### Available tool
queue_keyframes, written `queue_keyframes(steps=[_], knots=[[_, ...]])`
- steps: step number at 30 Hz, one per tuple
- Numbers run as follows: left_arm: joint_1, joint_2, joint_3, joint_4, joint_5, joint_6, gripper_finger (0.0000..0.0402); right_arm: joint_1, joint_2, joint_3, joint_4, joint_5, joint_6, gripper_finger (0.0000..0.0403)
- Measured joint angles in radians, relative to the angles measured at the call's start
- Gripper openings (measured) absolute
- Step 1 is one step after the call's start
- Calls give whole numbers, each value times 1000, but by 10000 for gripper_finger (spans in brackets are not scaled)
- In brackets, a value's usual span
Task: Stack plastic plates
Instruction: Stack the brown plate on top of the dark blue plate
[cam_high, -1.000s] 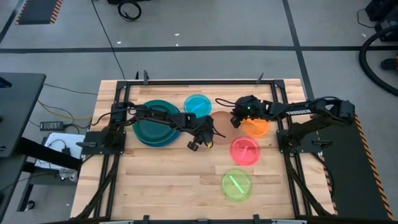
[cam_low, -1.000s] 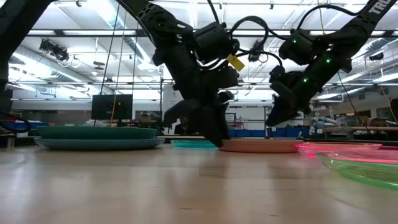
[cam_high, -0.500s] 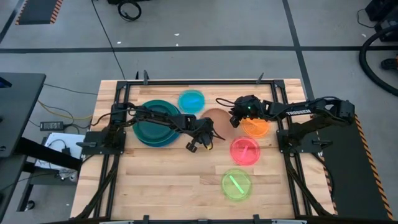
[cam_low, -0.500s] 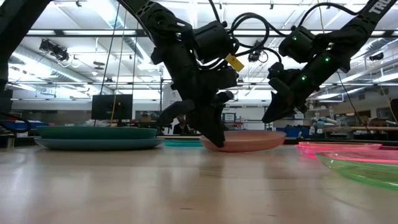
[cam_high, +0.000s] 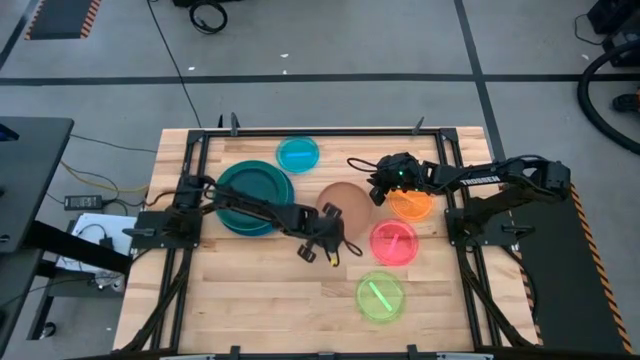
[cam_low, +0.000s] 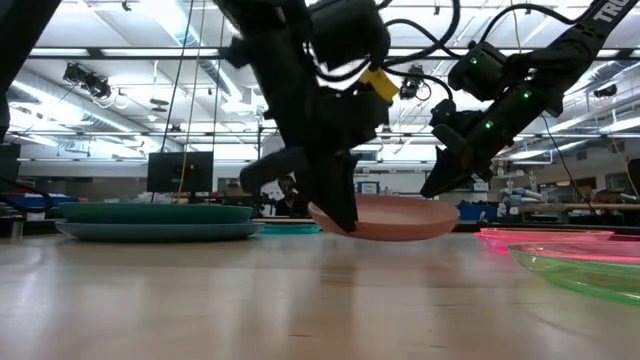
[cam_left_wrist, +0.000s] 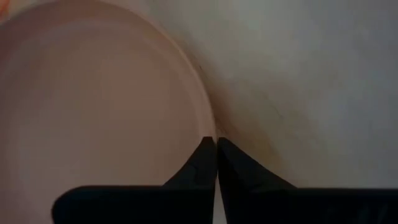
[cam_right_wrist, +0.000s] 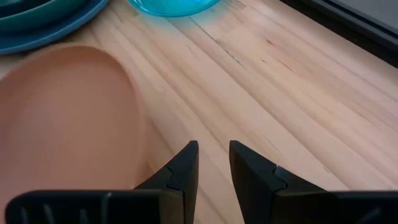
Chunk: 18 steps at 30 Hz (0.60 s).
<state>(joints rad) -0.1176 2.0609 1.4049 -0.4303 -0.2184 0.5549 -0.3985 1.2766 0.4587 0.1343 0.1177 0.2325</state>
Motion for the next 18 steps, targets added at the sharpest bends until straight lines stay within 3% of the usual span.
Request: queue_keyframes(steps=[9,18], knots=[[-67,-2,104,-226,-80,-162,10,14,0,0,3,2,3,100],[-163,-65,108,-447,-186,-376,10,46,0,0,20,27,18,100]])
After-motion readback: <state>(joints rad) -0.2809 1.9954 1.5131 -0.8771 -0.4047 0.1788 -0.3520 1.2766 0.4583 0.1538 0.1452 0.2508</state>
